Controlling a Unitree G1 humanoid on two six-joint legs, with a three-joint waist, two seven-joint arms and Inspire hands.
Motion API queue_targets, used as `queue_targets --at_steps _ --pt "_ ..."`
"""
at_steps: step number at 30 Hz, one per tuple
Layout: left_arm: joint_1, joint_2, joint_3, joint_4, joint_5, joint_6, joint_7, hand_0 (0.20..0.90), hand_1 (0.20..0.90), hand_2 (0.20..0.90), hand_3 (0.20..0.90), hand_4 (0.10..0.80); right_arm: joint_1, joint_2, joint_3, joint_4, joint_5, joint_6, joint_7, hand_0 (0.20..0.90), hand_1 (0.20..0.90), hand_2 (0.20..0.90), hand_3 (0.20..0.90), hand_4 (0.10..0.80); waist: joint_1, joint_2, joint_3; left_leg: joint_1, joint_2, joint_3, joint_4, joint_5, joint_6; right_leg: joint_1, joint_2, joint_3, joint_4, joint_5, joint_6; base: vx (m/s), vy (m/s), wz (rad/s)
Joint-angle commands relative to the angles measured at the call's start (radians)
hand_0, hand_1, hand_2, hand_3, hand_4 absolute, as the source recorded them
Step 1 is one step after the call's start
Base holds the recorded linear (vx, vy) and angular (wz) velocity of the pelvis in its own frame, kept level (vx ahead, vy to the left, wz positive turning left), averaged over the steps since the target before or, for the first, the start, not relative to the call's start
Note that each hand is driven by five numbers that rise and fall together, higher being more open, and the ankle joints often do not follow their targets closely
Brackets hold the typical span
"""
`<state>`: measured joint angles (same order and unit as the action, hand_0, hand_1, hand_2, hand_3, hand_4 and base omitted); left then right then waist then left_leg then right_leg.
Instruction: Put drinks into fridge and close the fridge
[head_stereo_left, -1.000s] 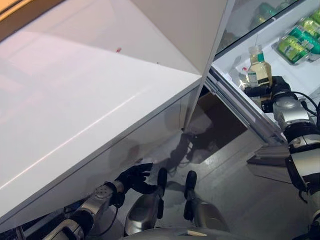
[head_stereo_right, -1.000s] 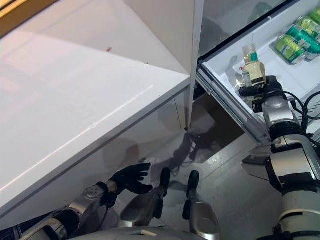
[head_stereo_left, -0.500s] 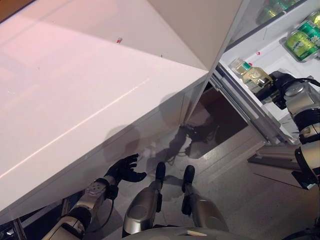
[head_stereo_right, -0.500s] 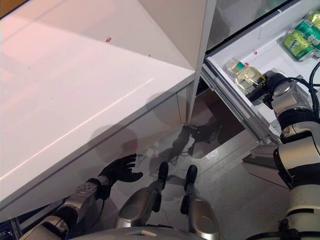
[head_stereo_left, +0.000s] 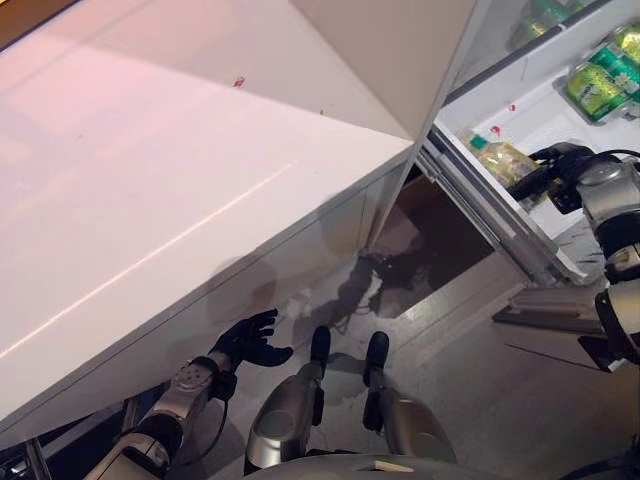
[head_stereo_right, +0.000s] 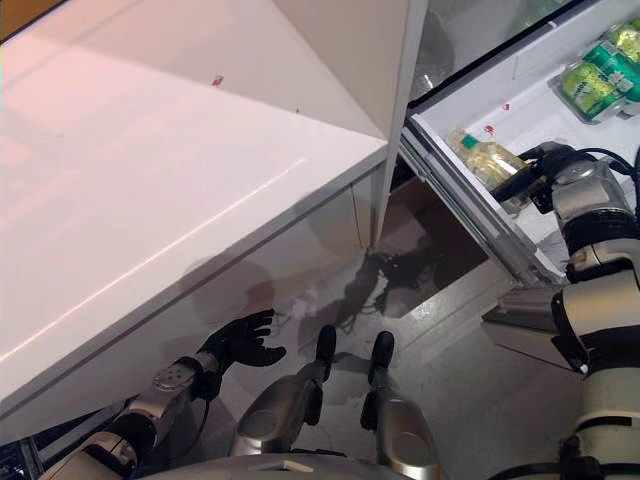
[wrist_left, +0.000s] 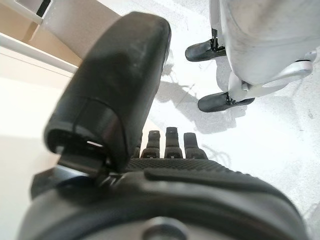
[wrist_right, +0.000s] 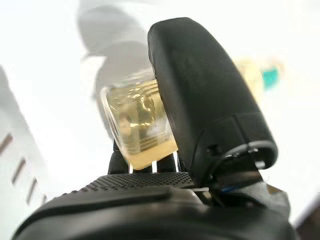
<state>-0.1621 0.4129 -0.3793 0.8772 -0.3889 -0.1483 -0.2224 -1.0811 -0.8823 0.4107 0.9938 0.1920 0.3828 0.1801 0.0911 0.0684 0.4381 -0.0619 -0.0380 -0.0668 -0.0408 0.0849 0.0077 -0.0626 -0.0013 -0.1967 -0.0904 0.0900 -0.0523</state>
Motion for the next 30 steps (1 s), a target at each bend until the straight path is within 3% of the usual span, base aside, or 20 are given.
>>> queue_targets --at_steps 1,6,9,13,17,22,26,30 --pt "0.057 0.003 0.005 -0.045 0.036 -0.020 0.004 0.900 0.900 0.900 0.900 0.800 0.007 0.007 -0.019 -0.168 0.177 -0.097 -0.036 0.900 0.900 0.900 0.900 0.800 0.017 -0.039 -0.052 -0.043 0.010 0.042 0.068 -0.053 -0.025 -0.033 -0.034 0.035 0.158 -0.091 0.040 -0.002 0.068 -0.09" --pt "0.073 -0.005 0.015 -0.034 0.042 -0.024 0.015 0.900 0.900 0.900 0.900 0.800 0.067 -0.019 -0.093 -0.251 0.240 -0.161 -0.089 0.900 0.900 0.900 0.900 0.800 -0.002 -0.055 -0.077 -0.018 0.010 0.063 0.047 -0.056 -0.022 -0.019 -0.034 0.044 0.146 -0.084 0.048 -0.015 0.073 -0.10" --pt "0.087 -0.009 0.021 -0.017 0.048 -0.026 0.022 0.900 0.900 0.900 0.900 0.800 0.085 -0.048 -0.124 -0.309 0.215 -0.247 -0.169 0.900 0.900 0.900 0.900 0.800 -0.012 -0.067 -0.098 0.001 0.012 0.076 0.035 -0.059 -0.019 -0.007 -0.033 0.051 0.139 -0.082 0.054 -0.013 0.073 -0.05" --pt "0.115 -0.022 0.032 0.043 0.050 -0.041 0.034 0.900 0.900 0.900 0.900 0.800 0.149 -0.080 -0.226 -0.565 0.031 -0.482 -0.452 0.900 0.900 0.900 0.900 0.800 -0.041 -0.086 -0.148 0.039 0.011 0.091 0.014 -0.065 -0.010 0.018 -0.027 0.073 0.130 -0.082 0.067 0.018 0.087 -0.13" --pt "0.120 -0.063 0.051 0.101 0.075 -0.024 0.038 0.900 0.900 0.900 0.900 0.800 0.304 -0.042 -0.407 -0.816 -0.134 -0.669 -0.749 0.900 0.900 0.900 0.900 0.800 -0.072 -0.087 -0.207 0.073 0.001 0.102 0.006 -0.084 0.004 0.042 -0.028 0.103 0.122 -0.084 0.081 0.010 0.123 -0.12" --pt "0.127 -0.092 0.031 0.131 0.103 0.001 0.033 0.900 0.900 0.900 0.900 0.800 0.434 0.025 -0.542 -0.779 -0.008 -0.813 -0.917 0.900 0.900 0.900 0.900 0.800 -0.078 -0.084 -0.266 0.112 -0.017 0.104 0.018 -0.117 0.019 0.084 -0.038 0.131 0.103 -0.081 0.095 0.046 0.107 -0.10" --pt "0.136 -0.097 0.014 0.146 0.101 0.011 0.022 0.900 0.900 0.900 0.900 0.800 0.503 0.070 -0.628 -0.632 0.190 -0.912 -0.906 0.900 0.900 0.900 0.900 0.800 -0.079 -0.082 -0.291 0.132 -0.034 0.114 0.058 -0.150 0.030 0.115 -0.051 0.150 0.092 -0.073 0.101 0.055 0.105 -0.18" --pt "0.137 -0.103 0.000 0.169 0.111 0.022 0.021 0.900 0.900 0.900 0.900 0.800 0.550 0.137 -0.674 -0.564 0.287 -0.944 -0.949 0.900 0.900 0.900 0.900 0.800 -0.076 -0.083 -0.284 0.132 -0.052 0.113 0.127 -0.187 0.048 0.129 -0.066 0.168 0.108 -0.073 0.103 0.029 0.076 -0.22"
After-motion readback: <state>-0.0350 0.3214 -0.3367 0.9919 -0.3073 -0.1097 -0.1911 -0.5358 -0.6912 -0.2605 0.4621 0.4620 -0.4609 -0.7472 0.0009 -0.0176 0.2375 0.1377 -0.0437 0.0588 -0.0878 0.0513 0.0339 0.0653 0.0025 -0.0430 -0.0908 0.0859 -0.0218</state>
